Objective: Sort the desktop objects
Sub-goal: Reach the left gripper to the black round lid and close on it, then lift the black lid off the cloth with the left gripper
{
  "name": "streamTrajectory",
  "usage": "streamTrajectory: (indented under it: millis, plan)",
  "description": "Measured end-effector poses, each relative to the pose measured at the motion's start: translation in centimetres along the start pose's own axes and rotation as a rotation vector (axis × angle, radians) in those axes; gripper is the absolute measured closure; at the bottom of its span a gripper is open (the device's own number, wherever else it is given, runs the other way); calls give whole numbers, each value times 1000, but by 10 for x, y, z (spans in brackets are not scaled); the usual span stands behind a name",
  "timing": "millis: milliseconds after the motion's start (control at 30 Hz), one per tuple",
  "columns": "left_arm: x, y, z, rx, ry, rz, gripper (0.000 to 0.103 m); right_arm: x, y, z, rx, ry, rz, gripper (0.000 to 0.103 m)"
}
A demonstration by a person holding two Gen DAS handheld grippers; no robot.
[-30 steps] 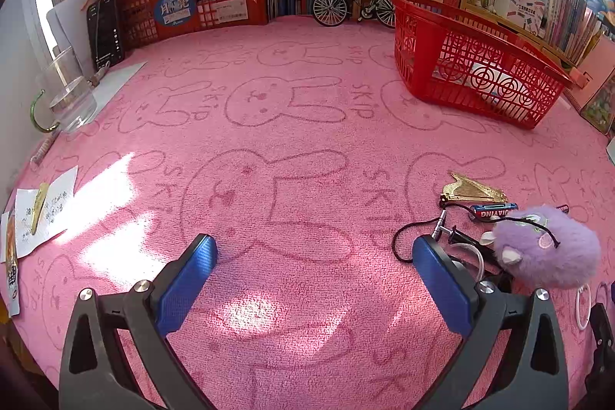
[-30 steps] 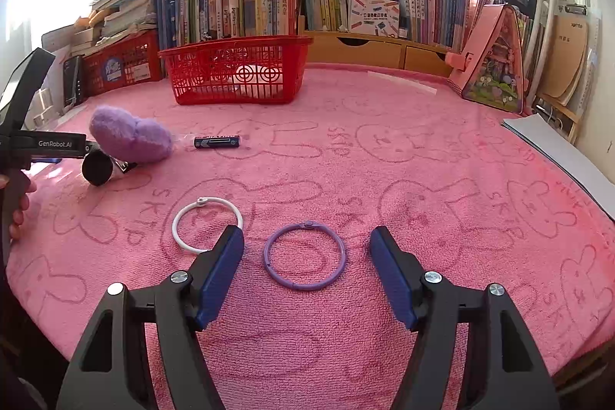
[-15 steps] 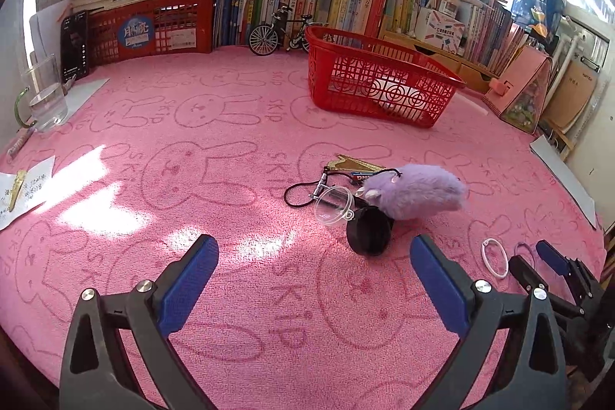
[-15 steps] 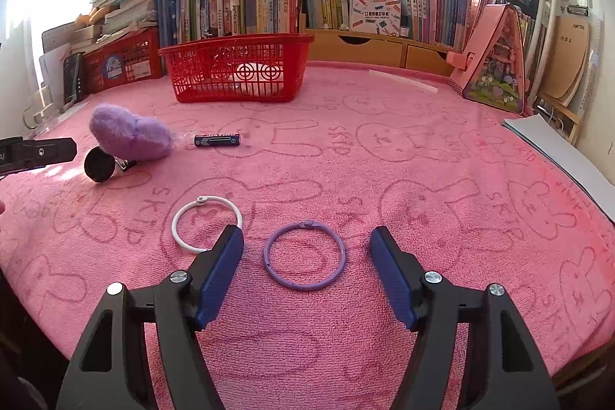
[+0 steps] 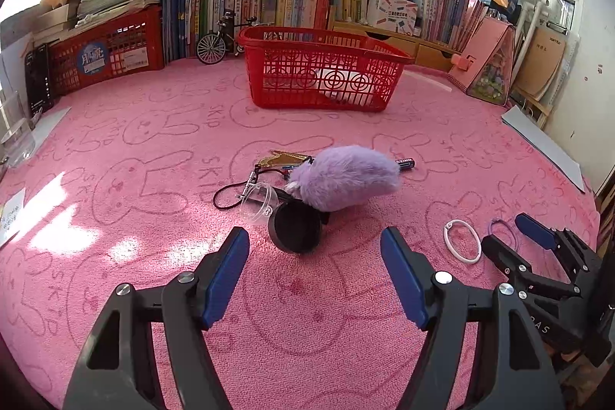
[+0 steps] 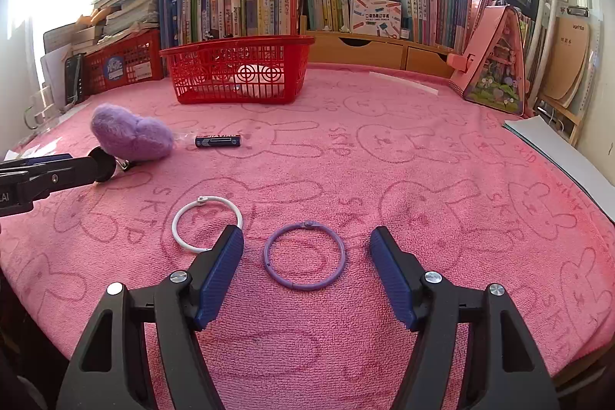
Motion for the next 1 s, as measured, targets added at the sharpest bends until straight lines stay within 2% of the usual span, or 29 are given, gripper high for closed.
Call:
streamTrajectory:
  millis: [200,267,333,467,667,1000]
  plan:
    - [23,-8,-3,-27,-66,-52,47,0,0,0,0,0,0,33]
    - [26,-11,-4,-30,-58,-64,53,0,0,0,0,1,0,33]
    - [25,-13,-4,-27,-62,-74,70,0,0,0,0,1,0,33]
    - [18,-15,-3,-38,-71,-38,70,0,0,0,-1,3,-1,33]
    - [-1,-17,4,21,-80,1,70,0,-1,0,0,3,-1,33]
    - [-15,-32,19,52,-106,-4,70,0,-1,0,0,3,0,33]
Point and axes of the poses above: each gripper's, at about its wrist camera, not at the fingertips, and x roughly the way its jaws point, y to its right, z to its underside, the point moved 10 cm from there along x, roughly the way its jaws point, and after that the axes turned 7 degrees about -x, right-handed, at the moved point
